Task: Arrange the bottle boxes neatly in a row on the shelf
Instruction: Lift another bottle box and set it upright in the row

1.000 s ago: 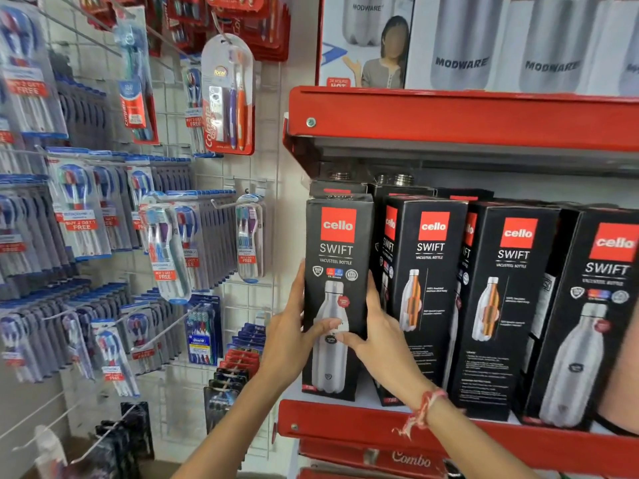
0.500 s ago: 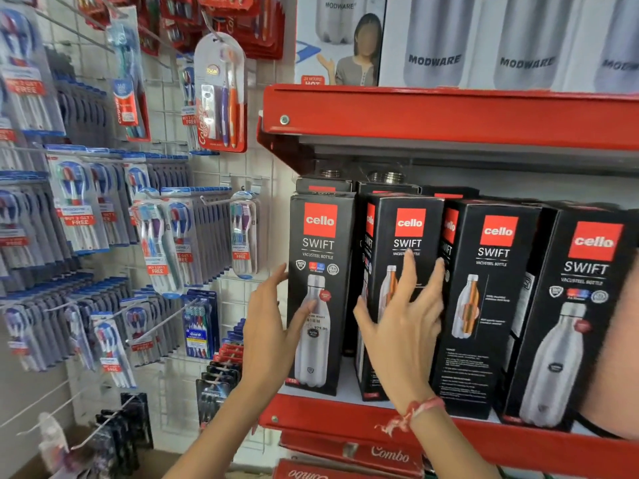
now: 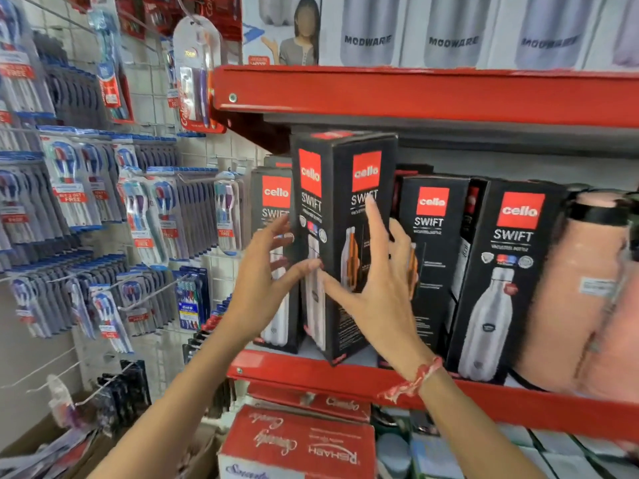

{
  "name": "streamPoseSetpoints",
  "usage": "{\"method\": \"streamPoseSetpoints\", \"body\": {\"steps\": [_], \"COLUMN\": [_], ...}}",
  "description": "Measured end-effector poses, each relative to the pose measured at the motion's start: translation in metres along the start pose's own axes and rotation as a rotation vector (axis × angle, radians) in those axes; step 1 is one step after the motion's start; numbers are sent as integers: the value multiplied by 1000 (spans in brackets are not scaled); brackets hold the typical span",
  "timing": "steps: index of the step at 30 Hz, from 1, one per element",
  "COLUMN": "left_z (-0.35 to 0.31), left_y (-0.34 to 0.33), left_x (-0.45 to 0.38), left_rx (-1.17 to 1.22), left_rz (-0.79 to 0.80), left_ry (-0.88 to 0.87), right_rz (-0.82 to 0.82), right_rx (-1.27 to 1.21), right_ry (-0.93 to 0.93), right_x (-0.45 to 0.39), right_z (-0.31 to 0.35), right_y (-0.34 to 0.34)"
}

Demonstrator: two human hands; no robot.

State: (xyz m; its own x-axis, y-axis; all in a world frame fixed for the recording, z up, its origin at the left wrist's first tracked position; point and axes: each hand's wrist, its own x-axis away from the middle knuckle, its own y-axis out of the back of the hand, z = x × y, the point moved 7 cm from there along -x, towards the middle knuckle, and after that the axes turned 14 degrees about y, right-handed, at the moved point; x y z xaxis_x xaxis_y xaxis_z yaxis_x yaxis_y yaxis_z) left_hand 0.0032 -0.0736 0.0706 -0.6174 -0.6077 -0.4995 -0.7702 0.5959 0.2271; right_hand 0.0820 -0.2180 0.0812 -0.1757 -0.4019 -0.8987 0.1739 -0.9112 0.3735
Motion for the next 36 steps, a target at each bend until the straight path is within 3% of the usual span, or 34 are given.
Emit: {"method": "streamPoseSetpoints", "body": {"steps": [5,8,13,23,31,33,36], "left_z": [-8,-9,-1,25,29,30,30], "left_y": [-15,-19,-34,-56,-60,-58,-52], "left_x": [19,19,-1,-35,-38,-40,-40], "left_rx": [50,87,59,-75,-253,-286,-362], "left_rz": [233,199,118,31,21,9,-82], "left_ry": [50,39,35,86,145,127,84], "right_rz": [208,328,398,255,202,91,-221], "right_rx": [-320,-384,-253,-123,3,110,279], "right_ry": [-18,-10,-93,-257,-271,-202,-54], "right_x": [8,3,-12,-15,-12,-14,-12], "right_z": [-7,-18,-42,-77,-73,-61,-37], "right_y": [25,22,1,-23,-23,-11,19]}}
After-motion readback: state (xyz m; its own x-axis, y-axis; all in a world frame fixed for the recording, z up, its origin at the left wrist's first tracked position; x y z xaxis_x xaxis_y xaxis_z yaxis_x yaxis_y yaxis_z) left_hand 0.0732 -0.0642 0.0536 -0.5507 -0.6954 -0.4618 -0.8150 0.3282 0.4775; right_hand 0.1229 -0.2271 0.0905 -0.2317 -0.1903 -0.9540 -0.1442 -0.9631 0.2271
